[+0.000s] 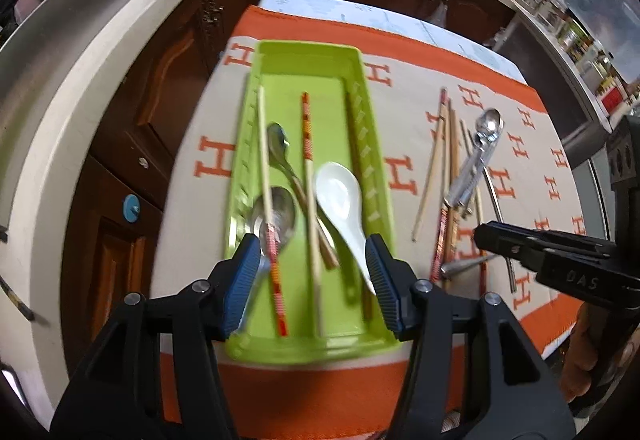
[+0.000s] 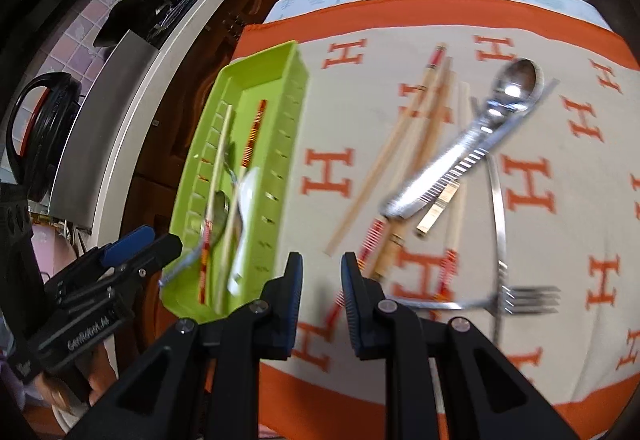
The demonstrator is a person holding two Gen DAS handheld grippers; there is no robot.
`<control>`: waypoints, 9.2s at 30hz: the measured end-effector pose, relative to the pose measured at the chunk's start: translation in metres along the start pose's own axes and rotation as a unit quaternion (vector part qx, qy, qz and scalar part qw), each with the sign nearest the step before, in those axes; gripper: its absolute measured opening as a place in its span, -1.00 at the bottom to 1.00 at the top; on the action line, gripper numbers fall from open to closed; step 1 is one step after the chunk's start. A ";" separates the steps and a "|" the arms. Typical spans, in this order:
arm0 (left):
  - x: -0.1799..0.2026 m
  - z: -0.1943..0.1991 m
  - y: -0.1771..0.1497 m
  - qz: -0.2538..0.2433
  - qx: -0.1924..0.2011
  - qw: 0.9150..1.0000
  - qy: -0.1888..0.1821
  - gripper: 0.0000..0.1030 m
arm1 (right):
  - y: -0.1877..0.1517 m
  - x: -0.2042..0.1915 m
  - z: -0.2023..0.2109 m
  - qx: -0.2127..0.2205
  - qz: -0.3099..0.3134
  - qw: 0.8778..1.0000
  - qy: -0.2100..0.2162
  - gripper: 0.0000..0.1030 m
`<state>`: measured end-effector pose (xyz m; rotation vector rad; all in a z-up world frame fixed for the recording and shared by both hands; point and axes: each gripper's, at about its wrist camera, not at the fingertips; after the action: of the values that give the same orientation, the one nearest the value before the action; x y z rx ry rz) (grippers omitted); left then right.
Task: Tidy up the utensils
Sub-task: 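Grasp a red-banded chopstick from the pile with the left gripper, then lower the chopstick into the green tray with the left gripper while the right gripper grasps a metal chopstick, then place the metal chopstick into the green tray with the right gripper, then grasp a small metal spoon from the pile with the left gripper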
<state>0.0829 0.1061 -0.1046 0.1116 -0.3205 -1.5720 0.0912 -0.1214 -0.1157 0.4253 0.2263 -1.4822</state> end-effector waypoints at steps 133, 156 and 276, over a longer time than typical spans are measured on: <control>-0.045 -0.026 0.026 0.044 -0.050 0.998 0.019 -0.91 | 0.091 0.135 -0.021 0.007 -0.251 0.968 -0.007 -0.80; -0.072 0.015 0.014 0.076 0.008 0.997 0.012 -0.90 | 0.056 0.002 0.021 0.001 -0.073 0.995 0.072 -0.89; 0.202 -0.131 0.101 -0.118 -0.113 0.986 -0.037 -0.97 | 0.012 0.154 0.006 0.009 -0.133 0.990 0.044 -0.84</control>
<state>0.2091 -0.1109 -0.1761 -0.0895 -0.1897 -1.8406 0.1157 -0.2643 -0.1704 0.4900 0.3500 -1.7286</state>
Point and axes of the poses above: each gripper's, at about its wrist camera, not at the fingertips, and z roughly against the way its jaws point, x to its right, y to its top, and after that the axes turned 9 degrees about -x, right-handed
